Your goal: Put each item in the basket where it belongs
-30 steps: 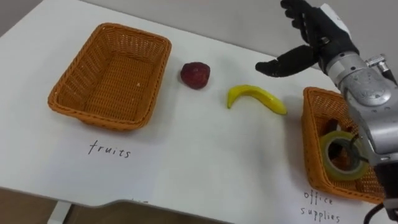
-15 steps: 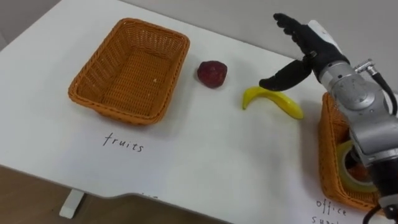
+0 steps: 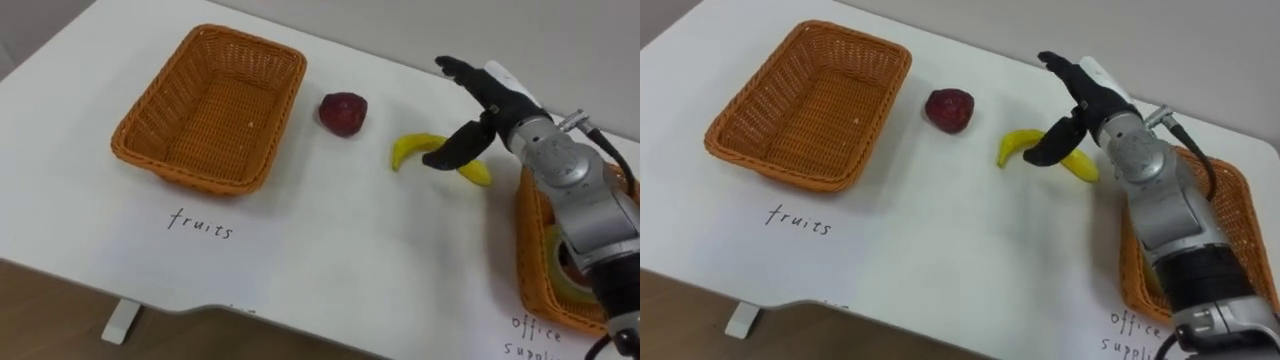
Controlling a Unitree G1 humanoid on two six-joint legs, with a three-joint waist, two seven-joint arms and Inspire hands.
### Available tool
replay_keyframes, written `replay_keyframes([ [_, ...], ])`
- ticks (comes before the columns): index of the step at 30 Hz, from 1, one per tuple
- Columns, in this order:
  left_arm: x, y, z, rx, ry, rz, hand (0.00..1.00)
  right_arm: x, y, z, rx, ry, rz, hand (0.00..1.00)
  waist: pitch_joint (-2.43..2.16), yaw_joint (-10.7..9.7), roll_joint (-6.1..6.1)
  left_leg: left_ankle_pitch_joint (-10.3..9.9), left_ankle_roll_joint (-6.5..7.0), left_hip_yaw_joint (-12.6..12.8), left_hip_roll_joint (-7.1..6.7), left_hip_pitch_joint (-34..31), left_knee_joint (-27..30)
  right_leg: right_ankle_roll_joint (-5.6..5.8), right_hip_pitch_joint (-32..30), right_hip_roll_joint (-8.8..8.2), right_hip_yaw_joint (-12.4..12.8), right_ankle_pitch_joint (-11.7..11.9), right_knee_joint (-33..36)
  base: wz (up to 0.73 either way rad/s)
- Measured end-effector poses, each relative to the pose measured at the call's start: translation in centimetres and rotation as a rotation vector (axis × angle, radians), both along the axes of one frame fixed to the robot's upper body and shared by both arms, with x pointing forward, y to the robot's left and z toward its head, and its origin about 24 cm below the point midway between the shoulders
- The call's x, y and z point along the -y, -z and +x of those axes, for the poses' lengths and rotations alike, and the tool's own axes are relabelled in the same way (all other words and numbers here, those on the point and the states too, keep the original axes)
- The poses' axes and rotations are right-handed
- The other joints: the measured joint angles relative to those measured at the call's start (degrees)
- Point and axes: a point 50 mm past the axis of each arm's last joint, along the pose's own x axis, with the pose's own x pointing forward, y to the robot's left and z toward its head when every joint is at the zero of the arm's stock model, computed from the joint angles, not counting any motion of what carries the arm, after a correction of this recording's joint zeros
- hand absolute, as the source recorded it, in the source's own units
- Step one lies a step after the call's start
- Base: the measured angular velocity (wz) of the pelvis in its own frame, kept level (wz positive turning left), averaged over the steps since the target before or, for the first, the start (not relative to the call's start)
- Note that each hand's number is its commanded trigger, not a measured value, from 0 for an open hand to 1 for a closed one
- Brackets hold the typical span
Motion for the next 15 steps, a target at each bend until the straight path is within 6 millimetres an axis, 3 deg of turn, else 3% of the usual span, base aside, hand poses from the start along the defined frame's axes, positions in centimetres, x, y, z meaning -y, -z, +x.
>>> replay_keyframes([
  [15, -0.1, -0.1, 0.3, 0.011, 0.005, 0.000, 0.00, 0.2, 1.1, 0.2, -0.052, 0.002, -0.124, 0.00, -0.05, 0.73, -0.08, 0.03, 0.00, -0.30, -0.04, 0.05, -0.09, 0.00, 0.23, -0.43, -1.83, 0.00, -0.07, 0.01],
])
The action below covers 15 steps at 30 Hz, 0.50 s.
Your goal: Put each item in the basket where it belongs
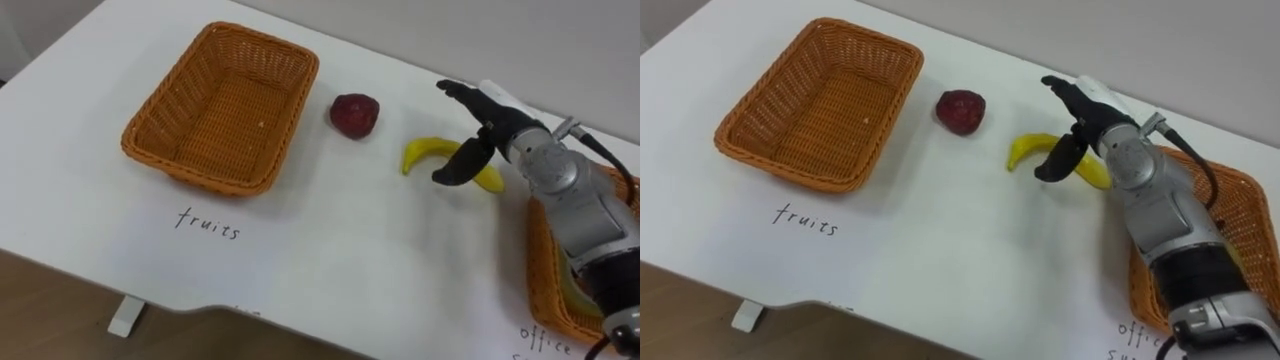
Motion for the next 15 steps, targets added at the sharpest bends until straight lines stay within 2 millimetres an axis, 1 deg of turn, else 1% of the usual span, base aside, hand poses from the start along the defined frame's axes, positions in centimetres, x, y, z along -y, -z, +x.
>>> replay_keyframes([
  [7, 0.0, 0.0, 0.2, 0.002, 0.006, -0.008, 0.00, 0.0, 0.1, 0.0, -0.002, -0.002, -0.042, 0.00, 0.02, 0.12, -0.03, 0.09, 0.05, -0.02, -0.07, -0.02, 0.08, 0.00, 0.09, -0.08, -0.23, 0.00, 0.09, 0.00],
  [15, -0.5, -0.2, 1.2, 0.020, 0.019, 0.003, 0.00, 0.1, 0.8, -0.1, -0.026, -0.007, -0.125, 0.00, 0.09, 0.17, -0.10, 0.12, 0.10, -0.54, -0.23, -1.23, 0.13, 0.00, -0.58, -0.20, -0.97, 0.00, 0.15, 0.03],
])
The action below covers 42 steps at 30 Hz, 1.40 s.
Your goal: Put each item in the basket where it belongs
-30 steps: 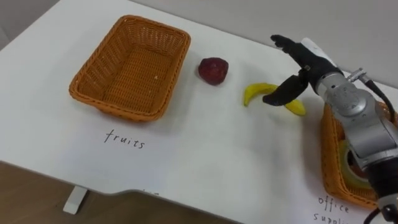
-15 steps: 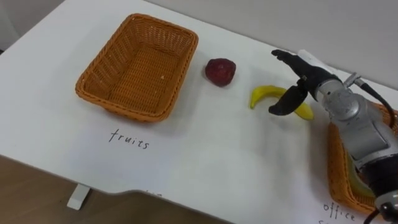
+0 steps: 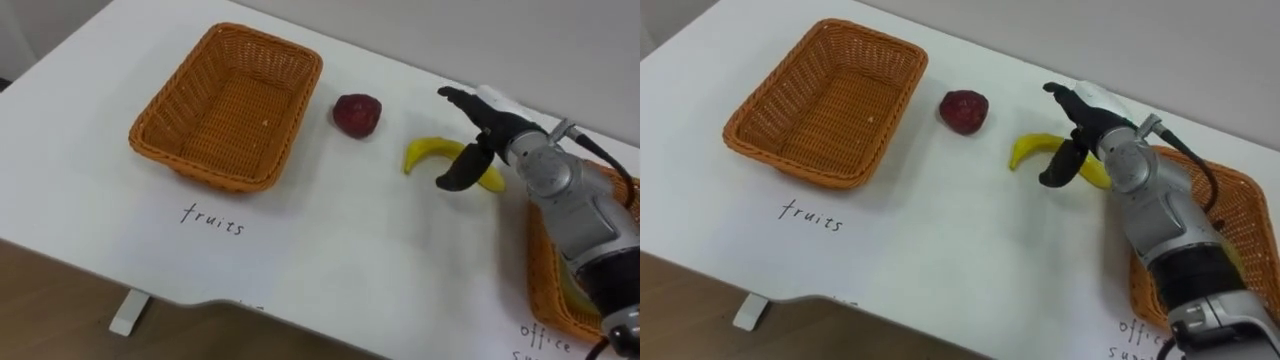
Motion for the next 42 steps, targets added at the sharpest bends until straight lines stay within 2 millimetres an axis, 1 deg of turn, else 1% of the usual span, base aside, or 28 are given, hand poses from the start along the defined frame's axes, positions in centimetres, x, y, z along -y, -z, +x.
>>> replay_keyframes([
  [7, 0.1, 0.0, 0.4, 0.008, 0.018, 0.005, 0.00, 0.6, 0.5, 0.1, -0.007, 0.028, -0.009, 0.00, 0.10, -0.03, 0.13, 0.20, 0.29, -0.88, -0.52, -0.68, 0.06, 0.01, -0.50, -0.25, -0.47, 0.00, -0.06, 0.08],
  [11, 0.1, -0.1, 0.8, 0.028, 0.028, 0.002, 0.00, 0.7, 0.1, 0.7, 0.008, 0.041, -0.020, 0.00, 0.34, -0.04, 0.38, 0.23, 0.35, -1.30, -0.64, -0.77, -0.04, 0.02, -0.59, -0.29, -0.48, 0.01, -0.08, 0.00],
  [17, 0.3, 0.0, 1.0, 0.024, 0.038, -0.004, 0.00, 0.9, 0.0, 1.0, 0.041, 0.058, -0.023, 0.00, 0.47, -0.03, 0.54, 0.23, 0.35, -1.47, -0.61, -1.06, -0.10, 0.02, -0.76, -0.23, -0.68, 0.01, -0.11, 0.02],
  [23, 0.3, 0.0, 1.0, 0.026, 0.052, -0.001, 0.00, 1.7, -0.4, 1.8, 0.078, 0.121, -0.001, 0.00, 0.64, 0.06, 0.04, 0.31, 0.35, -1.38, -0.63, -3.38, 0.24, 0.13, -2.95, -0.22, -0.85, 0.08, -0.08, 0.00],
  [28, 0.3, 0.0, 1.1, 0.026, 0.052, -0.001, 0.00, 1.8, -0.5, 2.3, 0.097, 0.155, 0.010, 0.00, 0.69, 0.18, -0.01, 0.32, 0.34, -1.49, -0.62, -4.19, 0.60, 0.14, -3.52, -0.20, -1.46, 0.08, -0.11, 0.01],
  [31, 0.3, 0.0, 1.6, 0.037, 0.055, -0.001, 0.00, 2.2, -0.6, 2.5, 0.106, 0.186, 0.032, 0.00, 0.68, 0.45, -0.03, 0.32, 0.34, -1.58, -0.62, -4.86, 0.66, 0.14, -4.11, -0.24, -1.60, 0.08, -0.10, 0.03],
  [34, 0.3, -0.1, 1.9, 0.043, 0.058, 0.003, 0.00, 2.4, -1.2, 2.7, 0.137, 0.204, 0.055, 0.00, 0.67, 0.44, -0.06, 0.33, 0.33, -1.60, -0.66, -5.75, 1.02, 0.14, -4.87, -0.20, -1.65, 0.09, -0.11, 0.00],
  [37, 0.4, -0.1, 2.3, 0.045, 0.077, 0.004, 0.00, 2.6, -1.2, 2.7, 0.153, 0.210, 0.053, 0.00, 0.71, 0.31, -0.11, 0.34, 0.32, -1.70, -0.66, -6.01, 1.00, 0.14, -5.08, -0.18, -1.82, 0.08, -0.12, 0.01],
  [42, 0.5, -0.3, 3.5, 0.078, 0.089, 0.002, 0.00, 2.6, -1.2, 2.7, 0.165, 0.212, 0.051, 0.00, 0.87, -0.09, -0.49, 0.38, 0.25, -1.82, -0.63, -6.32, 1.00, 0.14, -5.38, -0.15, -2.08, 0.08, -0.12, 0.01],
])
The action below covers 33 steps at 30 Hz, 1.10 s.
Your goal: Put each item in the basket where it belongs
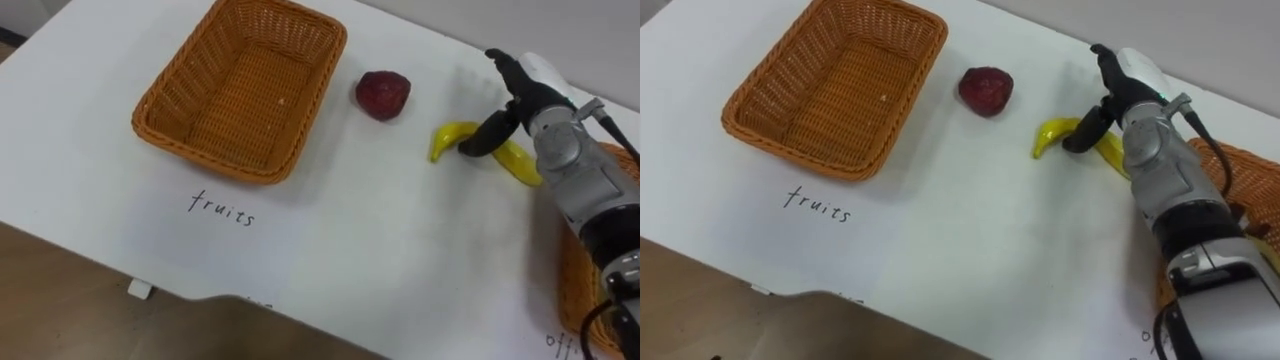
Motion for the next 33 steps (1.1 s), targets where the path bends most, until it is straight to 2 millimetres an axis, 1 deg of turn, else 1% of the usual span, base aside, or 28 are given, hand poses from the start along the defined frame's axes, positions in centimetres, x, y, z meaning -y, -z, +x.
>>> replay_keyframes([
  [6, 0.2, -0.1, 0.5, 0.030, -0.017, -0.023, 0.00, 0.2, 0.3, -0.1, -0.006, -0.004, -0.021, 0.00, 0.00, 0.05, 0.01, 0.01, 0.00, -0.07, -0.02, 0.01, 0.08, -0.01, 0.05, 0.02, -0.01, 0.01, 0.03, 0.00],
  [13, 0.3, -0.2, 1.0, 0.036, 0.022, -0.020, 0.00, 0.1, 0.6, -0.2, -0.031, -0.039, -0.073, 0.00, 0.01, -0.03, 0.02, 0.04, -0.05, -0.38, -0.06, -0.48, 0.80, -0.03, 0.06, 0.05, -0.06, 0.03, 0.06, 0.02],
  [18, 0.3, -0.2, 1.0, 0.033, 0.035, -0.018, 0.00, -0.4, 1.1, -0.3, -0.075, -0.073, -0.091, 0.00, 0.01, -0.02, 0.02, 0.06, -0.08, -0.41, -0.04, -0.67, 1.09, -0.14, 0.06, 0.07, -0.13, 0.14, 0.17, 0.00],
  [25, 0.4, -0.2, 1.2, 0.029, 0.045, -0.025, 0.00, -0.6, 1.3, -0.3, -0.115, -0.099, -0.084, 0.00, 0.00, 0.15, 0.01, 0.14, -0.09, -0.43, 0.00, -0.69, 1.12, -0.18, 0.05, 0.09, -0.04, 0.27, 0.21, 0.00],
  [29, 0.4, -0.1, 1.2, 0.020, 0.048, -0.038, 0.00, -1.4, 1.5, -0.3, -0.155, -0.146, -0.096, 0.00, -0.01, 0.18, 0.00, 0.15, -0.09, -0.41, 0.00, -0.43, 1.17, -0.19, 0.21, 0.08, 0.04, 0.27, 0.21, 0.00],
  [30, 0.4, -0.1, 1.2, 0.017, 0.043, -0.041, 0.00, -1.5, 1.7, -0.4, -0.169, -0.156, -0.095, 0.07, -0.01, 0.18, 0.00, 0.15, -0.09, -0.41, 0.00, -0.39, 1.20, -0.19, 0.27, 0.08, 0.02, 0.27, 0.20, 0.00],
  [31, 0.4, 0.0, 1.2, 0.017, 0.038, -0.043, 0.00, -1.5, 1.7, -0.5, -0.176, -0.160, -0.094, 0.47, -0.01, 0.19, 0.00, 0.15, -0.09, -0.41, 0.00, -0.39, 1.22, -0.18, 0.27, 0.08, 0.01, 0.27, 0.20, 0.00],
  [32, 0.4, 0.0, 1.2, 0.018, 0.024, -0.050, 0.00, -1.6, 1.9, -0.5, -0.189, -0.165, -0.092, 1.00, -0.01, 0.18, 0.00, 0.15, -0.09, -0.40, -0.01, -0.40, 1.25, -0.19, 0.27, 0.07, -0.01, 0.27, 0.20, 0.00],
  [33, 0.4, 0.0, 1.2, 0.018, 0.021, -0.053, 0.00, -1.5, 2.2, -0.7, -0.206, -0.167, -0.090, 1.00, -0.01, 0.20, 0.00, 0.16, -0.09, -0.39, -0.01, -0.41, 1.27, -0.19, 0.27, 0.07, -0.02, 0.28, 0.21, 0.00],
])
